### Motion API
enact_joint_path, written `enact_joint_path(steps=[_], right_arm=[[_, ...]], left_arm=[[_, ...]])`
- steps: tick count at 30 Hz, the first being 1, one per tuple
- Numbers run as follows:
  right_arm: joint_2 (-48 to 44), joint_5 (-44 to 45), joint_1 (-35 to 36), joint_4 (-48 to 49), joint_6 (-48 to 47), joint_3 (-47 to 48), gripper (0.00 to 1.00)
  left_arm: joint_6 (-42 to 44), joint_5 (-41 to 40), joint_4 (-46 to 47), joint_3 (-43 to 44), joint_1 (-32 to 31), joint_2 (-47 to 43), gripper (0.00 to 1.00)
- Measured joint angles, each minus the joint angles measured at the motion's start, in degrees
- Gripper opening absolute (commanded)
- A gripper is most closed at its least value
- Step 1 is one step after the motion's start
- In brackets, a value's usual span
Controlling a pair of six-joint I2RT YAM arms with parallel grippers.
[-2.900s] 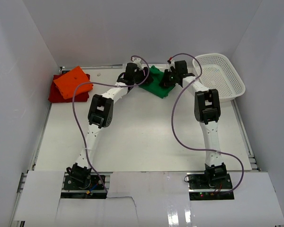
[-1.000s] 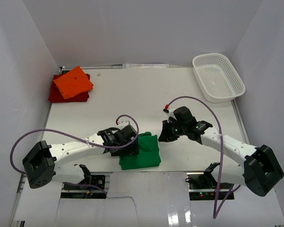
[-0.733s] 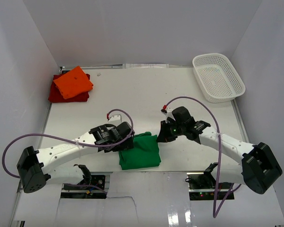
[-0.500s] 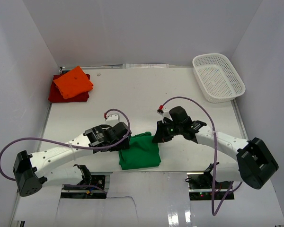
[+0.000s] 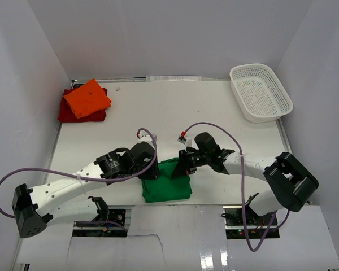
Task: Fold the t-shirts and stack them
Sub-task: Smooth out wrinkles on the folded tshirt
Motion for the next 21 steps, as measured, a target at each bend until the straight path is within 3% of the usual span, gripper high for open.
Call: enact_joint_path(steps=[7, 14, 21], right_arm=[[4.07, -2.84, 3.56, 17.88, 11.06, -5.70, 0.08], [19.89, -4.76, 8.15, 46.38, 27.78, -9.86, 0.08], [30.67, -4.50, 9.25, 59.58, 36.30, -10.01, 0.08]], left_arm=[[1.25, 2.69, 4.79, -5.53, 0.00, -0.46, 0.17], [0.68, 5.86, 14.95, -19.10, 0.04, -7.23, 0.15], [-1.18, 6.19, 23.47, -28.48, 1.62, -11.47, 0.16]])
